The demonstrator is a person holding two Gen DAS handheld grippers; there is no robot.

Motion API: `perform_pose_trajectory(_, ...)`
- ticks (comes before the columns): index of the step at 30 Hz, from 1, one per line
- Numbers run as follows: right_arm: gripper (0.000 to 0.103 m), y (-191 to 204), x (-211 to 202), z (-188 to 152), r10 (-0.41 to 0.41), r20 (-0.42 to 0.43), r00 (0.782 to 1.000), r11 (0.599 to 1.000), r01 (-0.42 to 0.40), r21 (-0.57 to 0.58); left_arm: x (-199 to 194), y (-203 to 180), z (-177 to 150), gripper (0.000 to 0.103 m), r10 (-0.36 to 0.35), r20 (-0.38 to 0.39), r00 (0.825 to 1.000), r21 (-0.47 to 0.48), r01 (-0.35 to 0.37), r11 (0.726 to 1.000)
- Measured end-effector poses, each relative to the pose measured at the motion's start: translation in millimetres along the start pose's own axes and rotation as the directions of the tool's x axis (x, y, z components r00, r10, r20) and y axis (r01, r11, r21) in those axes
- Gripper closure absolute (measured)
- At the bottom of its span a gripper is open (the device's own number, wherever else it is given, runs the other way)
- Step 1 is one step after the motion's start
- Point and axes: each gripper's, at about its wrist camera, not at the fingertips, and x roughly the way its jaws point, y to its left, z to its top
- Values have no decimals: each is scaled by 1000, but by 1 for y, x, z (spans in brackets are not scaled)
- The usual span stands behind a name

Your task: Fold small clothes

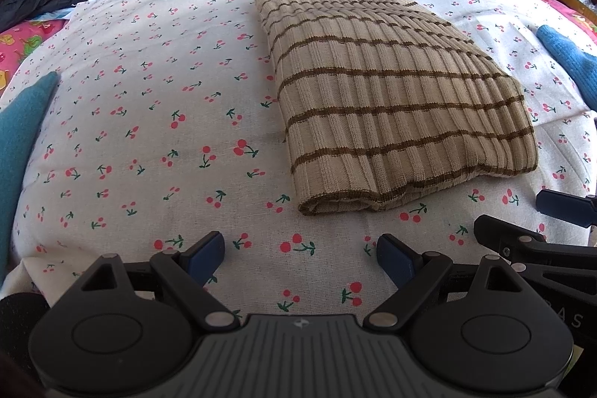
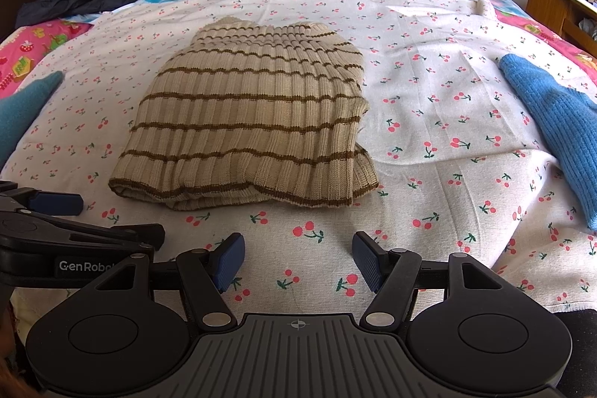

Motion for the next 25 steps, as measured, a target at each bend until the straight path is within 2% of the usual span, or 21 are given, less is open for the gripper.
perform_pose_trajectory(5,37,2,0,0,0,2,1000,1000,0,-11,0,1,0,10,-1,3,1000,-9,1,1000)
perform_pose_trajectory(8,35,2,-5,1,-3,36,999,1000,4,-8,-2,3,1,10,-16,8,1000,-33,16,999)
perform_pose_trajectory(25,31,-2,-2,2,2,24,1000,1000,-2,-2,-1,3,1,10,-10,6,1000,-19,10,1000)
